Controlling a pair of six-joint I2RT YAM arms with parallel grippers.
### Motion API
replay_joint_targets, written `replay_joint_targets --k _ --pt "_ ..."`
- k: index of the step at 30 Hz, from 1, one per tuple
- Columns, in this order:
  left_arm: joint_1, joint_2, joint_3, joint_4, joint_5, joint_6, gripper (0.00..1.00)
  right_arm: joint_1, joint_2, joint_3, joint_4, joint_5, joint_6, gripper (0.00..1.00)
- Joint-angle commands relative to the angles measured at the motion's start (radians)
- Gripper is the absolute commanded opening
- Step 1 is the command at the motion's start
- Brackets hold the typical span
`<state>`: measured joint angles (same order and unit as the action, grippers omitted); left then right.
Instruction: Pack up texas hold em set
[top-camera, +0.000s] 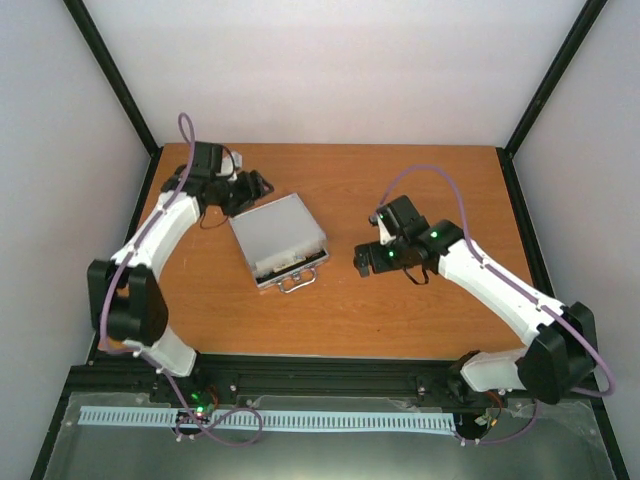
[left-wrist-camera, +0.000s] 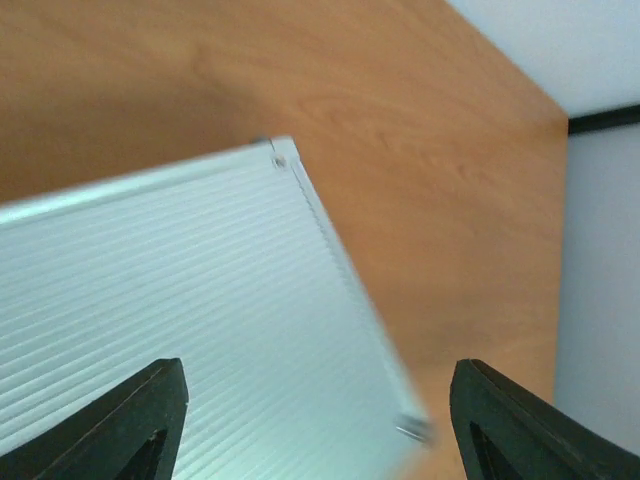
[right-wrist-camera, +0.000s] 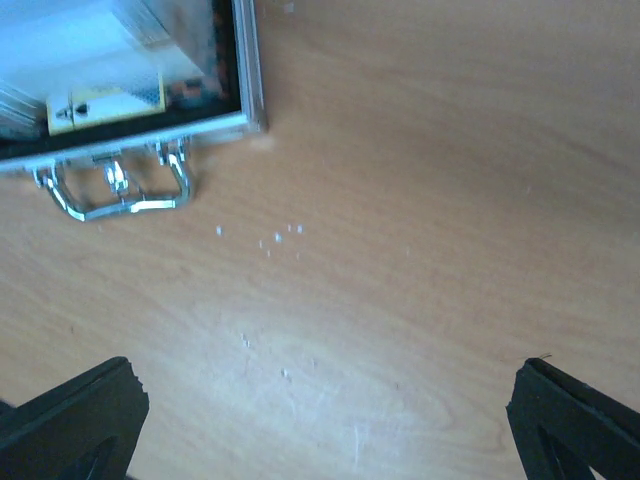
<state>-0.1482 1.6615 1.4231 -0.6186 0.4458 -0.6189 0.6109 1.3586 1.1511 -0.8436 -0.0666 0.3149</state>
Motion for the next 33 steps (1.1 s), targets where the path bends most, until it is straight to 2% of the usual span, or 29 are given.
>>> replay_joint_targets --k 1,7,12,15,19,23,33 --pt "-0.049 -0.198 -0.144 0.065 0.04 -0.074 0.76 -0.004 -0.085 -0.116 0.021 -0.07 0.023 1.0" --pt "-0.053 -0.305 -0.206 0.05 0.082 -0.052 0.79 -0.003 -0.097 -0.189 0.128 -0.278 0.002 1.0" --pt "-0.053 -0.34 -0.345 0.219 0.186 -0.084 0.8 -0.003 -0.049 -0.184 0.255 -0.487 -0.032 1.0" --pt "-0.053 -0.325 -0.44 0.321 0.207 -0.123 0.87 -0.003 0.017 -0.169 0.315 -0.565 -0.035 1.0" --pt "-0.053 -0.249 -0.502 0.426 0.248 -0.152 0.94 0.02 0.116 -0.129 0.352 -0.585 -0.051 1.0" --pt "-0.053 -0.197 -0.486 0.418 0.247 -0.113 0.99 0.06 0.223 -0.071 0.364 -0.599 -0.075 1.0" --pt "-0.05 -0.013 -0.483 0.413 0.242 -0.088 1.0 0.124 0.438 0.005 0.472 -0.66 -0.053 1.0"
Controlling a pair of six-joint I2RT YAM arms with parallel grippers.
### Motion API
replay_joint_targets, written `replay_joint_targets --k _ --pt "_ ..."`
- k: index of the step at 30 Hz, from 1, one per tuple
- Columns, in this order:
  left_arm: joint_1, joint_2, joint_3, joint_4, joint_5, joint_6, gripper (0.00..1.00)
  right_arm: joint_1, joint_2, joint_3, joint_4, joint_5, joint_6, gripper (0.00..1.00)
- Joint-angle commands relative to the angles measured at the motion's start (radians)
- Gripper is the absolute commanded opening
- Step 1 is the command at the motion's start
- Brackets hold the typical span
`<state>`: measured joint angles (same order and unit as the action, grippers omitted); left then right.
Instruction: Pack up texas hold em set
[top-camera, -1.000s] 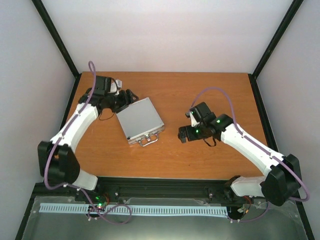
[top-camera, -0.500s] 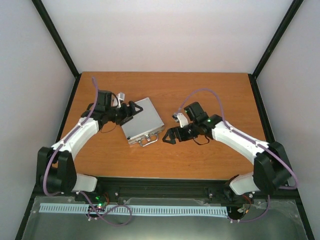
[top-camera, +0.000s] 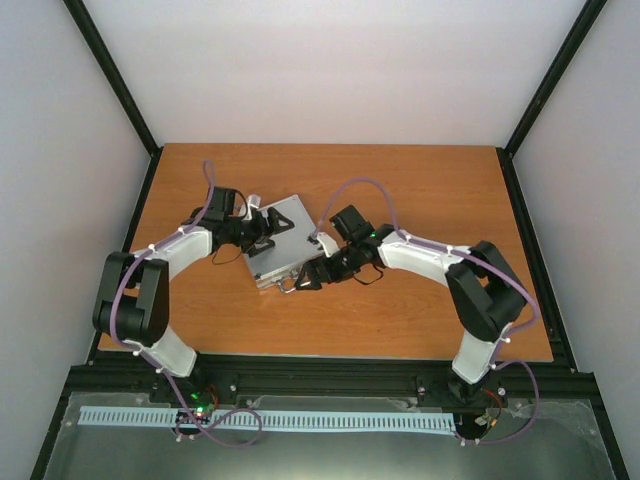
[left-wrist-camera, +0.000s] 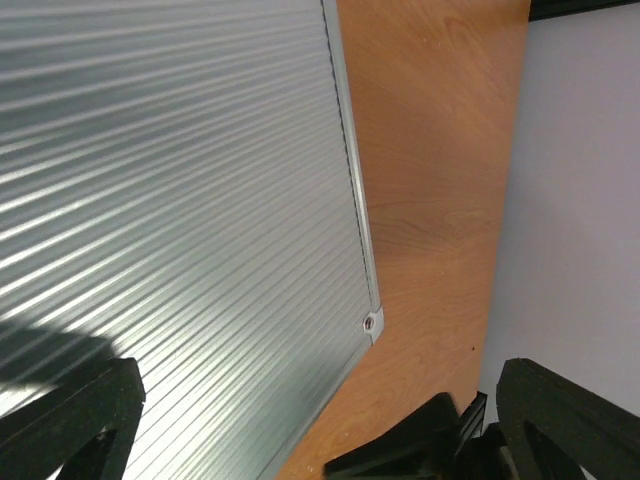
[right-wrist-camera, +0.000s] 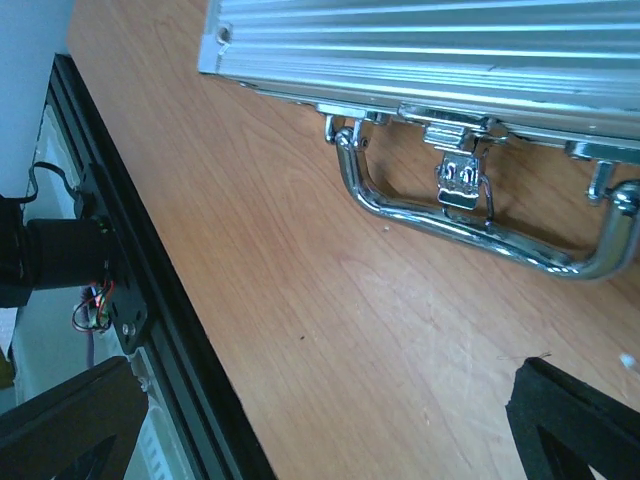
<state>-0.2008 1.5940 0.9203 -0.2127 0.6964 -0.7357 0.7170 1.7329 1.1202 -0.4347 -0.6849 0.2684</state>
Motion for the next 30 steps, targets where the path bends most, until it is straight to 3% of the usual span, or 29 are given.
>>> replay_joint_targets --k 1,15,25,30 --pt "0.004 0.071 0.018 0.007 -0.014 0.033 1.0 0.022 0.082 0.044 0.072 -0.047 -0.01 1.0" --pt "0.027 0.184 0.032 -0.08 -0.011 0.111 1.0 0.044 0.241 0.07 0.348 0.066 0.142 1.0" --pt "0.037 0.212 0.023 -0.102 -0.006 0.134 1.0 0.111 0.323 0.053 0.41 0.23 0.219 1.0" --pt "0.037 0.222 0.024 -0.11 -0.008 0.146 1.0 0.11 0.321 0.062 0.369 0.145 0.201 1.0"
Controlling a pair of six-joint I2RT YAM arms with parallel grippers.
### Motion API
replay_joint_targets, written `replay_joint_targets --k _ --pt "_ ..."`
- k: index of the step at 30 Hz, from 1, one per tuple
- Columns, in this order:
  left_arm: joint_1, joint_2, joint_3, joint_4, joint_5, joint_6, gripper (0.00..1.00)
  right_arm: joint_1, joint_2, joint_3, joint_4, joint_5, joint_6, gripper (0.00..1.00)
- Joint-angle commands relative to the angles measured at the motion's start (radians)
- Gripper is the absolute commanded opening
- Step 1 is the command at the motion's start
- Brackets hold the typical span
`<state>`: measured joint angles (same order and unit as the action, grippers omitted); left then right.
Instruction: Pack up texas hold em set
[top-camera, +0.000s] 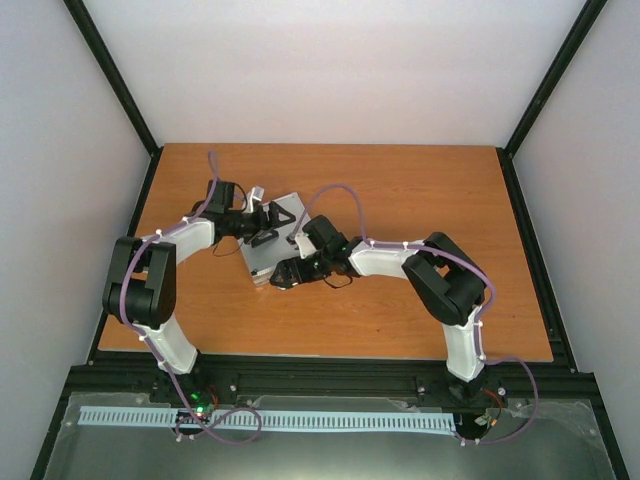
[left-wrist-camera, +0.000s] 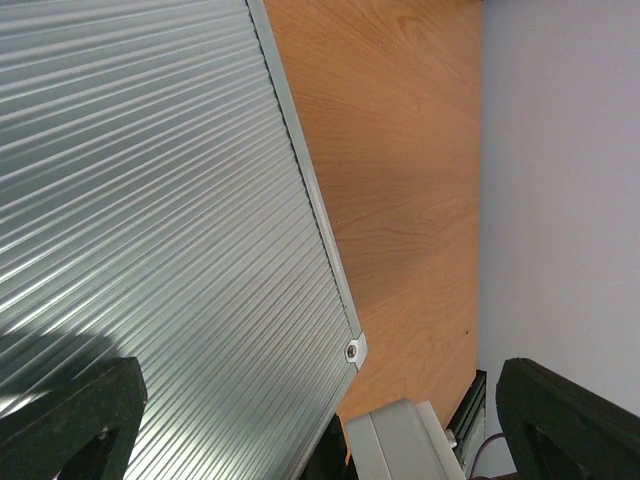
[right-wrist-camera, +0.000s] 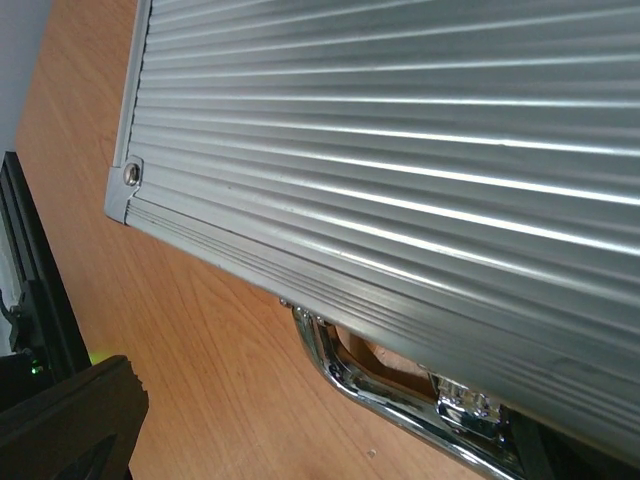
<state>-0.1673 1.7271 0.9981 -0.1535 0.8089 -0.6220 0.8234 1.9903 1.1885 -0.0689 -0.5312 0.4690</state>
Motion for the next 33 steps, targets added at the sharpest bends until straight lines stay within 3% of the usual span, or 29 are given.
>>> replay_joint_targets --k 1,14,19,27,33 --pt "0.003 0.09 -0.054 -0.169 -0.121 0.033 1.0 0.0 0.066 -0.007 -0.003 -0.048 -0.006 1.0" --pt "0.003 0.131 -0.061 -0.141 -0.105 0.027 1.0 -0.128 0.177 -0.012 0.086 -0.582 0.049 1.0" --pt "0.003 0.147 -0.063 -0.13 -0.102 0.028 1.0 -0.132 0.226 0.053 -0.018 -0.651 -0.011 1.0" --pt "0.004 0.177 -0.068 -0.123 -0.097 0.034 1.0 -0.132 0.308 0.082 -0.029 -0.774 -0.013 1.0" --pt "0.005 0.213 -0.078 -0.1 -0.091 0.031 1.0 -0.132 0.366 0.22 -0.323 -0.888 -0.228 1.0"
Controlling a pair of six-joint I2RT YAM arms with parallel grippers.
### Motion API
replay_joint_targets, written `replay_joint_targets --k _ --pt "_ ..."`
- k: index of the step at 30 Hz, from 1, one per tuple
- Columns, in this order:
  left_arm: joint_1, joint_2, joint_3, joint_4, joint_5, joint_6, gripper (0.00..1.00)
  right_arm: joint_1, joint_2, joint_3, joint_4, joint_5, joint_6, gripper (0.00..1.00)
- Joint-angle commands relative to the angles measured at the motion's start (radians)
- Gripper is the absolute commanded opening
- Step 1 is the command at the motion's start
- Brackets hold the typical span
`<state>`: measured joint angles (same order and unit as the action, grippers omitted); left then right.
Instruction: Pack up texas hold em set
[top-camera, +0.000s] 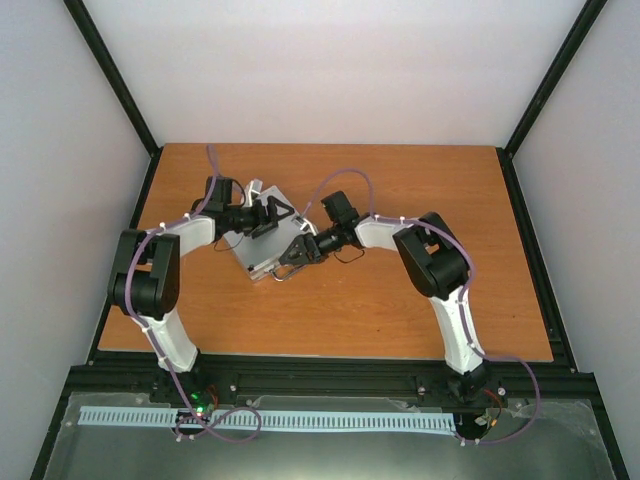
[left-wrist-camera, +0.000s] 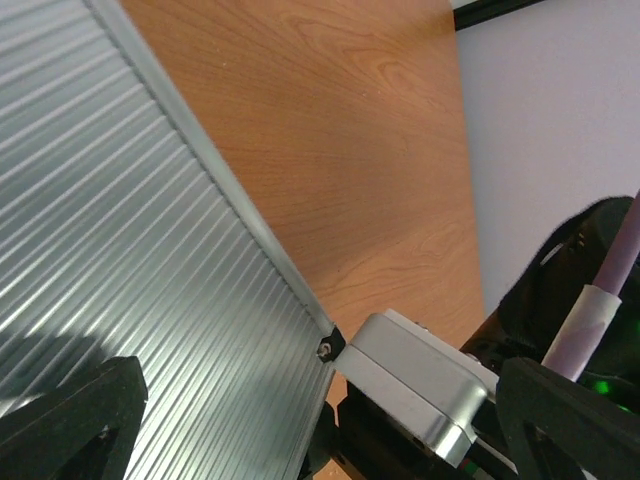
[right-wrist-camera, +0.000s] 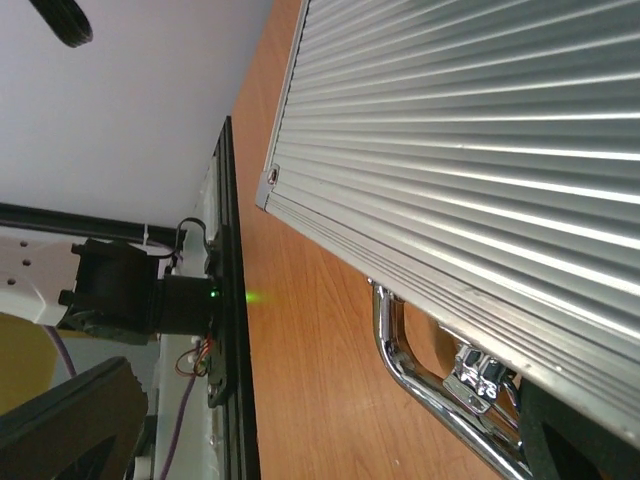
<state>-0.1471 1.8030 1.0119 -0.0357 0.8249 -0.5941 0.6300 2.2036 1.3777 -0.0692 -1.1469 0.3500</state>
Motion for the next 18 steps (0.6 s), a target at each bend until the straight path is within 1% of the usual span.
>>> replay_joint_targets --k 1,3,4,5,6,7,8,10,12,15,18 --pt "-0.016 0.144 -0.091 -0.213 -0.105 0.0 1.0 0.062 0.155 0.049 -0.37 -0.294 -0.164 1.0" --pt "-0.014 0.155 -0.092 -0.201 -0.105 -0.006 1.0 0.062 0.162 0.096 -0.495 -0.344 -0.283 1.0" --pt "-0.014 0.158 -0.094 -0.193 -0.106 -0.01 1.0 0.062 0.172 0.131 -0.593 -0.38 -0.373 1.0" --pt "-0.014 0.163 -0.097 -0.182 -0.106 -0.015 1.0 0.062 0.194 0.179 -0.722 -0.441 -0.517 1.0" --pt "-0.014 0.167 -0.099 -0.174 -0.107 -0.019 1.0 0.06 0.233 0.244 -0.939 -0.526 -0.739 1.0" --pt "-0.012 0.173 -0.101 -0.166 -0.105 -0.024 1.0 0.052 0.301 0.359 -1.249 -0.546 -1.045 1.0" --pt "-0.012 0.18 -0.105 -0.157 -0.104 -0.029 1.0 0.052 0.343 0.4 -1.415 -0.55 -1.097 1.0" --pt "-0.011 0.191 -0.111 -0.135 -0.1 -0.045 1.0 0.051 0.375 0.377 -1.443 -0.55 -1.107 1.0" --pt "-0.01 0.203 -0.117 -0.116 -0.095 -0.058 1.0 0.051 0.366 0.327 -1.443 -0.55 -1.141 1.0" --pt "-0.008 0.208 -0.119 -0.112 -0.097 -0.061 1.0 0.048 0.311 0.26 -1.442 -0.55 -1.182 1.0" --pt "-0.006 0.21 -0.117 -0.112 -0.103 -0.062 1.0 0.046 0.261 0.249 -1.442 -0.55 -1.193 1.0"
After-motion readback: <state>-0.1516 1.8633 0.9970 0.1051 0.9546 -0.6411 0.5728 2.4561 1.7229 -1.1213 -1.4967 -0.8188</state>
